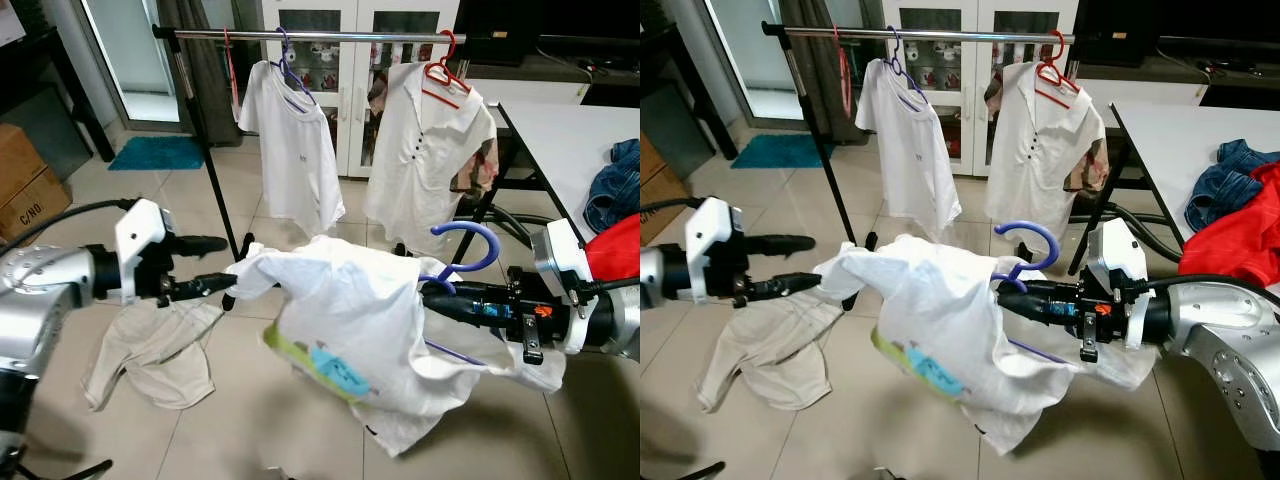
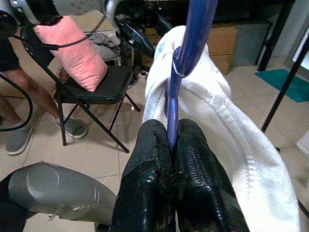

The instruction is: Hang hanger

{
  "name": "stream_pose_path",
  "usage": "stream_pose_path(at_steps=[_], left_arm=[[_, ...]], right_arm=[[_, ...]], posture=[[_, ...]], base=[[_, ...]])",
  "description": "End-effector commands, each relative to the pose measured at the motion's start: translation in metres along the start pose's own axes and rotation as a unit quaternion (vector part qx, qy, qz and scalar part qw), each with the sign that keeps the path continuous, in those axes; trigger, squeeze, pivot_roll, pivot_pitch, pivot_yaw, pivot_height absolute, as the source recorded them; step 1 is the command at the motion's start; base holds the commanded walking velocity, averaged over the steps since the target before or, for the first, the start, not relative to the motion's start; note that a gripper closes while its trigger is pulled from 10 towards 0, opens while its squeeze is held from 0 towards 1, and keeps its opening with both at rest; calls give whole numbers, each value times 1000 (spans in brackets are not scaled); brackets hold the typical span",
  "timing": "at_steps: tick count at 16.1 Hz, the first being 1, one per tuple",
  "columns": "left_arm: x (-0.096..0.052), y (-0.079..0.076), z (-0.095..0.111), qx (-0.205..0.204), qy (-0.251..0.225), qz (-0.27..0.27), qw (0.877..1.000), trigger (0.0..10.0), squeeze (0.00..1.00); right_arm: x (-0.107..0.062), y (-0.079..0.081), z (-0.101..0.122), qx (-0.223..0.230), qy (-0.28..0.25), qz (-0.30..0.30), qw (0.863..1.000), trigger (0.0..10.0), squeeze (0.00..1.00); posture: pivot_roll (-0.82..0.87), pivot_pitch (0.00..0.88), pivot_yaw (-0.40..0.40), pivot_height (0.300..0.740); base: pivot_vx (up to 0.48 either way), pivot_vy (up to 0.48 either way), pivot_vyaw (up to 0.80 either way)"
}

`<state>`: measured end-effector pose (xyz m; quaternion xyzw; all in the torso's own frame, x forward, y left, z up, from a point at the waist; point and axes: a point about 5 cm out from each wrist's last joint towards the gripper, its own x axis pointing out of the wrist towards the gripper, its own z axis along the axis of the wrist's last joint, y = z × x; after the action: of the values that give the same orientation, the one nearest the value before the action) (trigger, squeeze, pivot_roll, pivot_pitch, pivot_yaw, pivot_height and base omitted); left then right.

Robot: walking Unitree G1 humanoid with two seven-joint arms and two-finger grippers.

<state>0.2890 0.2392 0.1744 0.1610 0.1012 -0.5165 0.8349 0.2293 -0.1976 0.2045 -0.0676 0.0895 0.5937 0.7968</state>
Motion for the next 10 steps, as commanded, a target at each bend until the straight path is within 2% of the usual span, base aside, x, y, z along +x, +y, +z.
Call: stream_pose_path(at_steps=[1, 2, 10], left_arm=[[1, 3, 3, 11, 4, -7, 1000, 2588, 0], [2, 4, 1, 10, 4, -7, 1000, 0, 0], [12, 7, -6, -5, -1, -22, 1000, 0, 0]], right_arm=[[-3, 1, 13, -23, -9, 6, 1000, 10000, 0], [-3, 1, 13, -24, -9, 7, 1000, 10000, 0], [-1, 3, 15, -25, -16, 13, 999, 10000, 0]], posture=[[64, 24, 73, 740], [63, 25, 77, 740], [67, 28, 78, 740]], base=[[0, 0, 0], [0, 0, 0], [0, 0, 0]])
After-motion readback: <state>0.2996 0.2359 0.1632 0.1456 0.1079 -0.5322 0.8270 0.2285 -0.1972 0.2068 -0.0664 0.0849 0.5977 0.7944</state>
